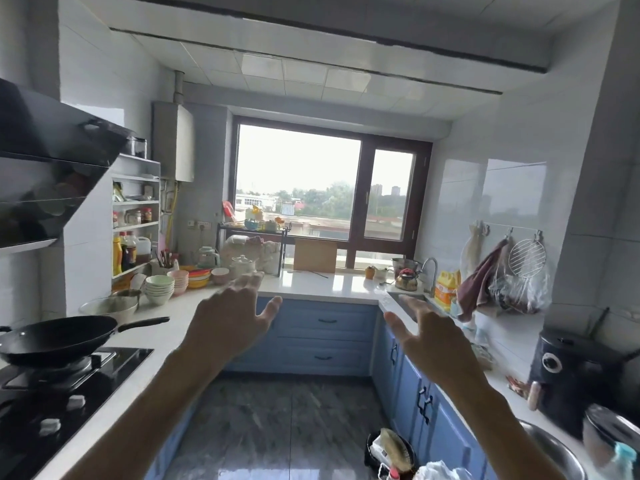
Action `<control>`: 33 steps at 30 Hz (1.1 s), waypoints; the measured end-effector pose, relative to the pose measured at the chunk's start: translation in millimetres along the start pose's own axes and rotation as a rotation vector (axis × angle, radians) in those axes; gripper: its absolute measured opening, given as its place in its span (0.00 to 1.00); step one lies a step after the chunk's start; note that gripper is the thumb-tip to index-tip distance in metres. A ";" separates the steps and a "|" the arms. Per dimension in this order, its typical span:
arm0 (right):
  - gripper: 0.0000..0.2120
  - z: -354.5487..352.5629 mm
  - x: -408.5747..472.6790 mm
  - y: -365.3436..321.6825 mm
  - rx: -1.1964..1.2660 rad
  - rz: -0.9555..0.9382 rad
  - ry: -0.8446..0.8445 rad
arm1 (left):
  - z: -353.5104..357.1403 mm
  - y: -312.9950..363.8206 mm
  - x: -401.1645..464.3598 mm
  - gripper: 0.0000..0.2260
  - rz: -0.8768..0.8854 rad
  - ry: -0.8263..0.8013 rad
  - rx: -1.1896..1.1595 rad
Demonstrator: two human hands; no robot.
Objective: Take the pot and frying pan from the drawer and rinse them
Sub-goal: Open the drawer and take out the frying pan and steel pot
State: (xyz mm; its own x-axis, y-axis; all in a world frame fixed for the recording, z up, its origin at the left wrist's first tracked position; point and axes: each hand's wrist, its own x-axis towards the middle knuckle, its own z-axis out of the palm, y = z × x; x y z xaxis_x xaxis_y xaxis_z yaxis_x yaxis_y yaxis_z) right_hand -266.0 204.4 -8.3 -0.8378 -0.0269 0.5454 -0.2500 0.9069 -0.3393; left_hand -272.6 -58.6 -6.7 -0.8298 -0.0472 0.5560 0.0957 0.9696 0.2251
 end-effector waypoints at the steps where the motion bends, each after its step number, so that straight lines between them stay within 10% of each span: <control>1: 0.26 9.0 10.5 0.0 0.001 0.008 -0.012 | 8.0 -4.0 12.4 0.27 0.003 0.007 0.005; 33: 0.25 306.7 501.8 210.6 0.042 0.012 -0.073 | 379.8 -29.8 486.8 0.22 -0.075 -0.023 -0.002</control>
State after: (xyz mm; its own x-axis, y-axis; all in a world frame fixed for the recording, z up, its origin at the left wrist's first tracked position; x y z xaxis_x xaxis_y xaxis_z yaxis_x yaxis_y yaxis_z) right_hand -887.9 252.9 -41.2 -0.8736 -0.0479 0.4843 -0.2584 0.8889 -0.3782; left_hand -888.2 -19.3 -46.6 -0.8472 -0.1142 0.5189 0.0340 0.9630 0.2673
